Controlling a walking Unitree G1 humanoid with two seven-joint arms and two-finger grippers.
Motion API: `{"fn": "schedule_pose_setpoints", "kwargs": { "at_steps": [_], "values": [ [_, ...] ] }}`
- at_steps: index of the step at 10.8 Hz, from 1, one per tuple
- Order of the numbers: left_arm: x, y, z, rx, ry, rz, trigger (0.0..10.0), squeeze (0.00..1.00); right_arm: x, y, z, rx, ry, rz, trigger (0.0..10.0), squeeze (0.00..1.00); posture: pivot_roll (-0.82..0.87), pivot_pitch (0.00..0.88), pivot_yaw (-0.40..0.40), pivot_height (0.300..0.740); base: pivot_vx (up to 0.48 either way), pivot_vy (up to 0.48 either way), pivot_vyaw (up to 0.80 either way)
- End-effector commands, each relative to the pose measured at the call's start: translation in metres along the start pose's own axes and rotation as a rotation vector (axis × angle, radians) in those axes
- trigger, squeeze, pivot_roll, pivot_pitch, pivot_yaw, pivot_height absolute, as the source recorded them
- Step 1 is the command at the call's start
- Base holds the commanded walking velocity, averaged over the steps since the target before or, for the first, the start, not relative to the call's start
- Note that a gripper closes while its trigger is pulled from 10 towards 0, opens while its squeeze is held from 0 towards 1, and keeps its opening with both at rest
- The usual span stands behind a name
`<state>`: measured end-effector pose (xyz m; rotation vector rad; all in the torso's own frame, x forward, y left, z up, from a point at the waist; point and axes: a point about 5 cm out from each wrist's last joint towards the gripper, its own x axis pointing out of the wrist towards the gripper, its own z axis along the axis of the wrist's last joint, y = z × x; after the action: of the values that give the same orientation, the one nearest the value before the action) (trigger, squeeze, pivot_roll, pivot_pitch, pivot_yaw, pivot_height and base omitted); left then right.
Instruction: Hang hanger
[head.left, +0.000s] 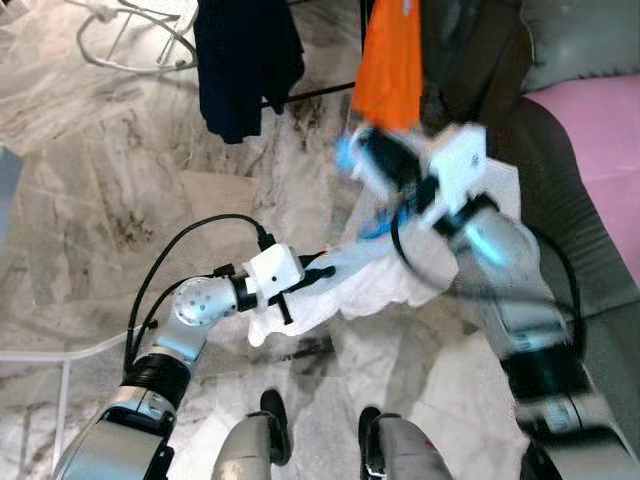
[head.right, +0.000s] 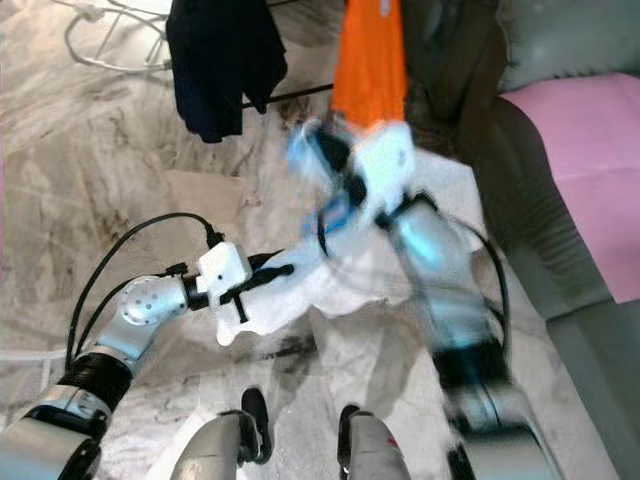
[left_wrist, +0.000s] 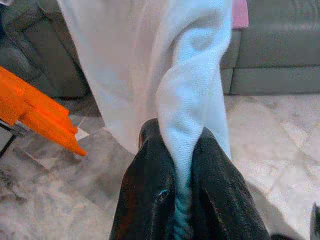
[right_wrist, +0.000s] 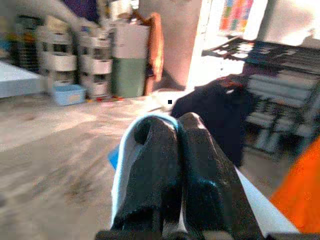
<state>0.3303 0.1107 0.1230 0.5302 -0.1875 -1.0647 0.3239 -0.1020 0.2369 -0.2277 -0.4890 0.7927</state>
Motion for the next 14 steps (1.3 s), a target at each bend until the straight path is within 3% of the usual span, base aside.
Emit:
{"fn": "schedule_pose_setpoints", "kwargs": {
  "at_steps": [1, 2, 3, 4, 5, 6, 7, 12, 14],
  "values": [
    [0.005, -0.002, 0.003, 0.015, -0.010, -0.018, 0.0, 0.00, 0.002, 0.024, 0.014, 0.056, -0.039, 0.166, 0.0, 0.00, -0.18, 0.316, 0.062, 0.740, 0.000, 0.000, 0.00],
    [0.006, -0.002, 0.004, 0.013, -0.016, -0.014, 0.0, 0.00, -0.007, 0.031, 0.020, 0.138, -0.032, 0.247, 0.0, 0.00, -0.19, 0.317, 0.063, 0.740, 0.000, 0.000, 0.00],
    [0.006, -0.002, 0.004, 0.012, -0.018, -0.014, 0.0, 0.00, -0.010, 0.033, 0.022, 0.165, -0.028, 0.277, 0.0, 0.00, -0.19, 0.317, 0.063, 0.740, 0.000, 0.000, 0.00],
    [0.009, -0.003, 0.006, 0.008, -0.035, -0.019, 0.0, 0.00, -0.024, 0.034, 0.018, 0.174, 0.037, 0.329, 0.0, 0.00, -0.20, 0.315, 0.063, 0.740, 0.000, 0.000, 0.00],
    [0.010, -0.002, 0.007, 0.007, -0.042, -0.017, 0.0, 0.00, -0.030, 0.017, 0.014, 0.117, 0.080, 0.225, 1.7, 0.00, -0.20, 0.315, 0.062, 0.740, 0.000, 0.000, 0.00],
    [0.010, -0.002, 0.007, 0.007, -0.042, -0.015, 0.0, 0.00, -0.031, 0.005, 0.012, 0.069, 0.102, 0.155, 10.0, 0.00, -0.20, 0.314, 0.061, 0.740, 0.000, 0.000, 0.00],
    [0.009, 0.000, 0.007, 0.007, -0.041, -0.003, 0.0, 0.00, -0.036, -0.022, 0.006, -0.021, 0.155, -0.009, 10.0, 1.00, -0.20, 0.314, 0.060, 0.740, 0.000, 0.000, 0.00],
    [0.009, 0.001, 0.012, -0.037, -0.115, 0.005, 0.0, 0.00, -0.057, -0.037, -0.018, -0.135, 0.334, -0.027, 10.0, 1.00, -0.20, 0.313, 0.052, 0.740, 0.000, 0.000, 0.00],
    [0.008, 0.001, 0.011, -0.043, -0.115, 0.007, 0.0, 0.00, -0.059, -0.045, -0.019, -0.152, 0.337, -0.065, 10.0, 1.00, -0.20, 0.314, 0.052, 0.740, 0.000, 0.000, 0.00]
  ]
}}
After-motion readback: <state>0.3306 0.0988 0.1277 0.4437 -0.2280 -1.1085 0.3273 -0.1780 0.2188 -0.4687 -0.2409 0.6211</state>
